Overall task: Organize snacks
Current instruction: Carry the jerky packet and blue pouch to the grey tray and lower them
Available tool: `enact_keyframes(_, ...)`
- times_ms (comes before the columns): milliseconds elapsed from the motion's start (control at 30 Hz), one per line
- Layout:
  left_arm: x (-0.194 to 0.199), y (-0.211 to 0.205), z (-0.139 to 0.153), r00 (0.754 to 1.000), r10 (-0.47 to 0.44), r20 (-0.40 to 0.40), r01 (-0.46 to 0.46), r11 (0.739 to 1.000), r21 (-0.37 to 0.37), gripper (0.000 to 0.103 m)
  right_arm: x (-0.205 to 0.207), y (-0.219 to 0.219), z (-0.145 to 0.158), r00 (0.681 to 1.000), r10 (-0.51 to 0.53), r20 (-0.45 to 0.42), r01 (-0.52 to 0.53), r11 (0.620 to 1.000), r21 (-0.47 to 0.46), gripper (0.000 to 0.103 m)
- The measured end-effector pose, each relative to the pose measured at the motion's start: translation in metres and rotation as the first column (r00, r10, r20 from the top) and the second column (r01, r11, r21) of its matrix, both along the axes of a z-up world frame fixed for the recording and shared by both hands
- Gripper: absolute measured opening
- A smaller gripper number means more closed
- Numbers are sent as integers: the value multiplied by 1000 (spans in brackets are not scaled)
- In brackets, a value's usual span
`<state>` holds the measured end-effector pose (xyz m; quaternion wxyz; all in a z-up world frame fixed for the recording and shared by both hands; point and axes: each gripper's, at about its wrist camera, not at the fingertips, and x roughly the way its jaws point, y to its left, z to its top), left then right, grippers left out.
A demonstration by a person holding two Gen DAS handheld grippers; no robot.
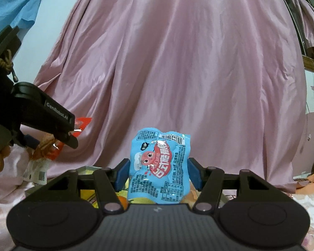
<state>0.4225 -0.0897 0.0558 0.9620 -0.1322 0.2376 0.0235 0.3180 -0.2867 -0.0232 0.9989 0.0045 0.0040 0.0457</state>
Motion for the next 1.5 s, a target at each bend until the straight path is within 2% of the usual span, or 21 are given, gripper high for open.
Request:
enact_keyframes(167, 22, -6, -14, 1000, 6, -23, -6, 1000, -3, 63, 15, -2, -8, 1000, 16, 4, -16, 1000, 25, 64)
enact_keyframes(333, 35, -13, -28, 999, -16, -49, 18, 999, 28, 63, 32, -2, -18, 999, 39, -24, -38, 999, 38, 64)
enact_keyframes(533, 40, -10, -38, 998, -9, -70, 11, 999, 35, 63, 41, 9, -30, 994, 87, -70, -87, 996, 11, 64)
enact_keyframes(833, 43, -5, -47, 995, -17, -99, 21, 999, 36, 64, 46, 17, -33, 985, 119, -122, -121, 993, -7, 64)
enact_keyframes(1233, 44, -6, -51, 992, -27, -120, 31, 999, 34, 65, 50, 21, -34, 983, 122, -140, -126, 992, -20, 65)
enact_keyframes(1500, 37, -4, -47, 995, -11, -95, 15, 999, 42, 84, 51, 23, -34, 983, 119, -140, -123, 992, -22, 68)
